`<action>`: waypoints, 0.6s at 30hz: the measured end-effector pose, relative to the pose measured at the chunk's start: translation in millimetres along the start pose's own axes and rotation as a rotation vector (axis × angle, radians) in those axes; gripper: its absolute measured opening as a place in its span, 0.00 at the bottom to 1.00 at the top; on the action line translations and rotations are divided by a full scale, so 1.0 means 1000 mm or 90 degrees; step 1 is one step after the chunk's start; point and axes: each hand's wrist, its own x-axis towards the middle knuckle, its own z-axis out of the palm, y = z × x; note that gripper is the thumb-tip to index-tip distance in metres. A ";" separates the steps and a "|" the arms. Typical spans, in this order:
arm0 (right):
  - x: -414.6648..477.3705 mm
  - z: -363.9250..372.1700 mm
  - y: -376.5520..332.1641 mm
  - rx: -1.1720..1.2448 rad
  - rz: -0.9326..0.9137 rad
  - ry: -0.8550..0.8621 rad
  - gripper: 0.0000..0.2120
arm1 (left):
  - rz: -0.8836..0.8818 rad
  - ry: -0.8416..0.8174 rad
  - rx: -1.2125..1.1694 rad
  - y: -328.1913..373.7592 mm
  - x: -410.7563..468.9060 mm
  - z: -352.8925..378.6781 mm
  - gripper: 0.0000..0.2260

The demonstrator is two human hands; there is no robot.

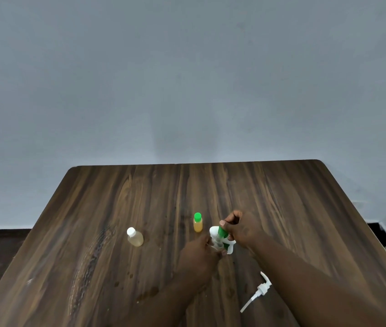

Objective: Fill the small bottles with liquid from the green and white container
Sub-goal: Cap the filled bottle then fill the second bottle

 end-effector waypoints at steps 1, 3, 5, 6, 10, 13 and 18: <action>0.000 0.000 -0.002 -0.016 -0.001 -0.002 0.08 | -0.001 0.002 -0.004 -0.001 0.000 0.000 0.09; 0.000 -0.001 -0.005 -0.018 -0.013 0.007 0.09 | -0.004 0.001 -0.013 -0.001 0.000 0.001 0.09; 0.000 -0.003 -0.005 -0.028 -0.019 0.005 0.08 | -0.003 0.003 0.000 -0.002 0.002 0.002 0.07; -0.001 -0.002 -0.003 -0.037 -0.015 -0.003 0.08 | -0.004 0.002 0.009 -0.002 0.002 0.002 0.06; 0.000 -0.002 -0.002 -0.072 -0.036 0.011 0.07 | 0.010 0.003 0.008 -0.002 0.000 0.003 0.07; 0.000 -0.003 -0.002 -0.081 -0.035 0.010 0.08 | 0.011 0.006 0.006 0.000 0.001 0.003 0.06; -0.002 -0.002 -0.006 -0.078 -0.037 0.014 0.07 | 0.013 0.001 -0.006 -0.001 0.000 0.002 0.11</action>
